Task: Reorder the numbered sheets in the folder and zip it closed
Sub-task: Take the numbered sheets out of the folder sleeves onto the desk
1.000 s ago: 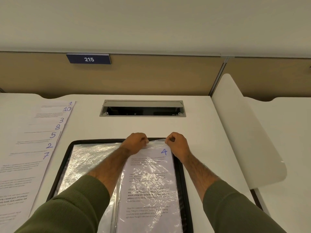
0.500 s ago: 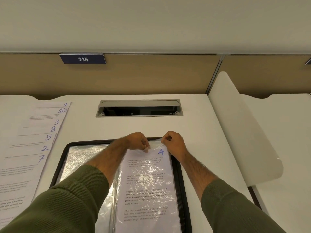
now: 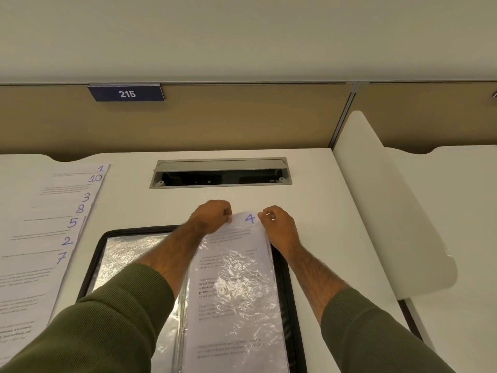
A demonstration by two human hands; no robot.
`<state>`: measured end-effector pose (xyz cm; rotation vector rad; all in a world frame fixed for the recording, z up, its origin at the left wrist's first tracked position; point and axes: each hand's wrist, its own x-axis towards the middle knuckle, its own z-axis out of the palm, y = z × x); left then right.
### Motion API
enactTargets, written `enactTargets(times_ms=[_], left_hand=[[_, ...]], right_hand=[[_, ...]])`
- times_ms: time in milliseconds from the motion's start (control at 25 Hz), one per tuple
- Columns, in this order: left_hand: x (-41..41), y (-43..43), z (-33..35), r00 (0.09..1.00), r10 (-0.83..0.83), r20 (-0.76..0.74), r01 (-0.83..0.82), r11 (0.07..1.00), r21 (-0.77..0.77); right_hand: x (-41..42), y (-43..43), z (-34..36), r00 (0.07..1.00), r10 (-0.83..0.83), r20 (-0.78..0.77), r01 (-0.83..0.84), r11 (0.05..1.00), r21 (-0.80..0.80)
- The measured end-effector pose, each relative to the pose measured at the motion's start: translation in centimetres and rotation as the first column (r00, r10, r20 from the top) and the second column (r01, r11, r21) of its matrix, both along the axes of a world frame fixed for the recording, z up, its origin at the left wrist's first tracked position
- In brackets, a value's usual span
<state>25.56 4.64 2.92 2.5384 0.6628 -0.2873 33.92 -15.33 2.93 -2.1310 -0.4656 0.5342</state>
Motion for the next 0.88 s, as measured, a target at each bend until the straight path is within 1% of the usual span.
enactTargets(times_ms=[120, 200, 280, 440, 520, 720, 840, 880], left_hand=[[1.0, 0.0, 1.0, 0.990, 0.079, 0.120, -0.094, 0.987, 0.127], [2.0, 0.4, 2.1, 0.969, 0.094, 0.231, -0.140, 0.971, 0.192], [3.1, 1.2, 3.0, 0.931, 0.092, 0.354, -0.184, 0.954, 0.236], [4.7, 2.1, 5.4, 0.808, 0.171, 0.564, -0.316, 0.933, 0.171], [5.1, 2.3, 6.8, 0.757, 0.164, 0.633, -0.347, 0.921, 0.176], [5.5, 3.1, 10.1, 0.625, 0.140, 0.768, -0.370, 0.919, 0.133], [5.5, 3.4, 12.3, 0.534, 0.086, 0.841, -0.381, 0.912, 0.149], [5.5, 3.6, 13.0, 0.511, 0.089, 0.855, -0.392, 0.909, 0.139]], right_hand=[[0.5, 0.2, -0.2, 0.999, -0.006, -0.037, 0.005, 1.000, -0.018], [0.9, 0.4, -0.4, 0.997, -0.008, -0.079, 0.006, 1.000, -0.026], [1.4, 0.6, -0.9, 0.996, -0.021, -0.088, 0.019, 1.000, -0.024], [2.0, 1.0, -1.2, 0.995, -0.060, -0.080, 0.057, 0.998, -0.039], [2.4, 1.6, -0.8, 0.996, -0.066, -0.060, 0.066, 0.998, -0.012], [4.0, 3.9, 2.8, 0.995, -0.097, -0.016, 0.099, 0.988, 0.120], [4.6, 5.4, 6.2, 0.989, -0.133, 0.068, 0.114, 0.967, 0.229], [4.6, 5.7, 7.3, 0.983, -0.150, 0.109, 0.118, 0.960, 0.253]])
